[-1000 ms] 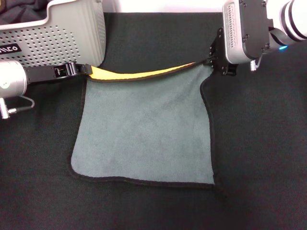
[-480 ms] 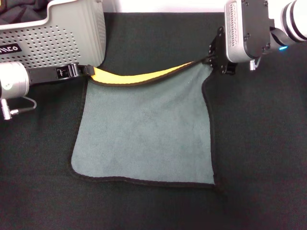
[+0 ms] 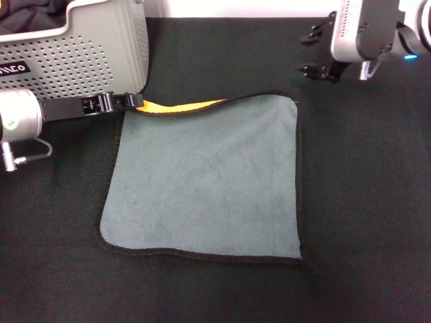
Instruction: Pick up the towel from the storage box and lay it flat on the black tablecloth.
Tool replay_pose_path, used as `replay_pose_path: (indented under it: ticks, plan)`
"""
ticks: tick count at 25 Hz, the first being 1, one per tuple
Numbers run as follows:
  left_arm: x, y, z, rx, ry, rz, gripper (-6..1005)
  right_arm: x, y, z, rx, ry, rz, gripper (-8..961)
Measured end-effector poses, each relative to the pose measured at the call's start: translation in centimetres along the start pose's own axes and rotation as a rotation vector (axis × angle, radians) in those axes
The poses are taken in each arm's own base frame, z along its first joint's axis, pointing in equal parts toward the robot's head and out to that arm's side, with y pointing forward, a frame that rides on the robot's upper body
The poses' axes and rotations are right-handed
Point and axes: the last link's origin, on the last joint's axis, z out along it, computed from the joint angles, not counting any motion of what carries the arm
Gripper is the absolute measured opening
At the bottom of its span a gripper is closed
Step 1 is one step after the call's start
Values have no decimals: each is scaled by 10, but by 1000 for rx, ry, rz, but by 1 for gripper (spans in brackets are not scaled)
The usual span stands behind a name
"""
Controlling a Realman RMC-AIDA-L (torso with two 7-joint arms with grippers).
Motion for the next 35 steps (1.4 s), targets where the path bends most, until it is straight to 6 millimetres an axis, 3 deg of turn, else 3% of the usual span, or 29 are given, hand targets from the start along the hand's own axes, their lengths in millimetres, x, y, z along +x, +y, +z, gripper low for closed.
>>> replay_pose_path:
  ticks: [6,11,14,17,22,26,31,35]
  plan:
    - [2,-1,-2,2,4,11,432,5,0,-4,13,-4,24,409]
    - [3,-1,-4,-1,7,11,585,7,1,-8,22,-12,29,654]
    - [3,-1,-6,-7,7,14,678,8,3,-12,21,-23,40,735]
    - [5,0,-12,-15,15,20,678,6,4,-19,18,-46,64,817]
    - [4,14,-29,-137,49,133,678,4,17,-45,-13,-149,117,816]
    - [-5,36,-51,-330,135,345,678,4,52,-83,-109,-304,183,817]
    - [-23,62,-78,-555,246,632,678,-3,110,-142,-270,-672,357,816]
    - [-40,75,-93,-693,299,826,678,5,131,-158,-325,-872,493,814]
